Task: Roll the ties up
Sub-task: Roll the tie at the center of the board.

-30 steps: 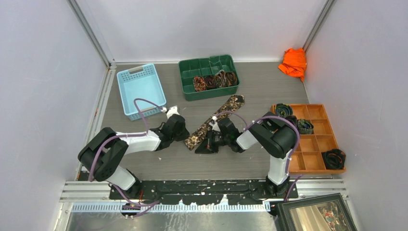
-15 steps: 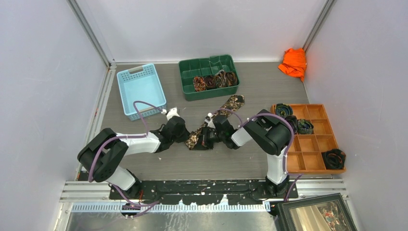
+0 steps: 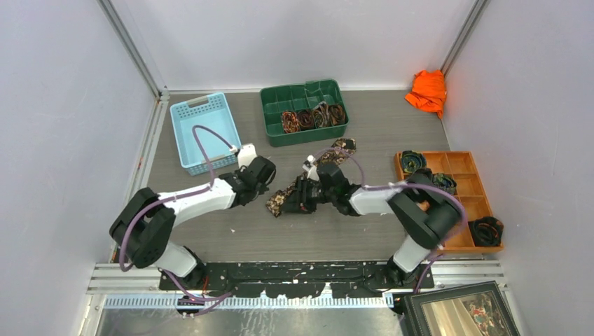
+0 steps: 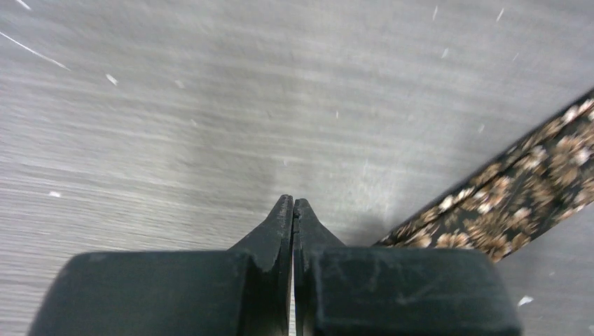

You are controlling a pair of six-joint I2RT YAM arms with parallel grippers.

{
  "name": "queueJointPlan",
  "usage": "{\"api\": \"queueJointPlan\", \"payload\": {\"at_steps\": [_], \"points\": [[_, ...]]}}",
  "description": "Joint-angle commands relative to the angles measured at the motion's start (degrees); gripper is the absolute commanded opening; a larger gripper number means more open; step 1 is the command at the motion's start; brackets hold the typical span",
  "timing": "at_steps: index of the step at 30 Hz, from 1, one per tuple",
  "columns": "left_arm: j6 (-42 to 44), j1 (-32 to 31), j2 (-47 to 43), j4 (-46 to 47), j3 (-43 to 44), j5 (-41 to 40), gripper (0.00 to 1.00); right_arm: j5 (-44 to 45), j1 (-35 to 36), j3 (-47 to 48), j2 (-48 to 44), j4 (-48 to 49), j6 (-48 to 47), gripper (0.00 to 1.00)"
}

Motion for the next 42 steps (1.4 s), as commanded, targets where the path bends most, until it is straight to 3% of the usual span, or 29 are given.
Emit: {"api": "queueJointPlan", "payload": {"at_steps": [1,4,5,9,13,20,27,42], "points": [[4.17,0.82,-6.37,-10.58,8.61,-12.88,0.0,9.15,1.11,3.8,-18.32,-20.54,-14.2,0.51],[5.25,0.75,-10.86,-14.37,11.9,-15.92,0.0,21.63,3.17,9.37,-29.12,-42.23,-26.9,0.98],[4.99,0.74,-12.89,-15.79,12.67,-16.37,0.0,23.96,3.27,10.71,-31.62,-45.65,-29.5,0.99],[3.01,0.73,-23.08,-21.7,13.2,-19.16,0.0,28.72,3.3,13.81,-35.01,-52.8,-34.45,1.0],[1.16,0.65,-36.64,-27.51,12.82,-22.39,0.0,27.79,5.45,16.73,-29.35,-54.85,-36.67,0.96],[0.07,0.64,-54.64,-37.75,13.79,-25.01,0.0,50.24,20.74,28.26,-14.88,-58.16,-43.35,0.9],[-2.47,0.64,-57.09,-44.64,14.45,-25.91,0.0,57.53,26.92,37.65,-4.18,-59.73,-49.74,0.88],[-1.92,0.64,-59.12,-45.35,12.94,-26.4,0.0,60.91,28.3,43.29,9.32,-54.86,-54.29,0.88]]}}
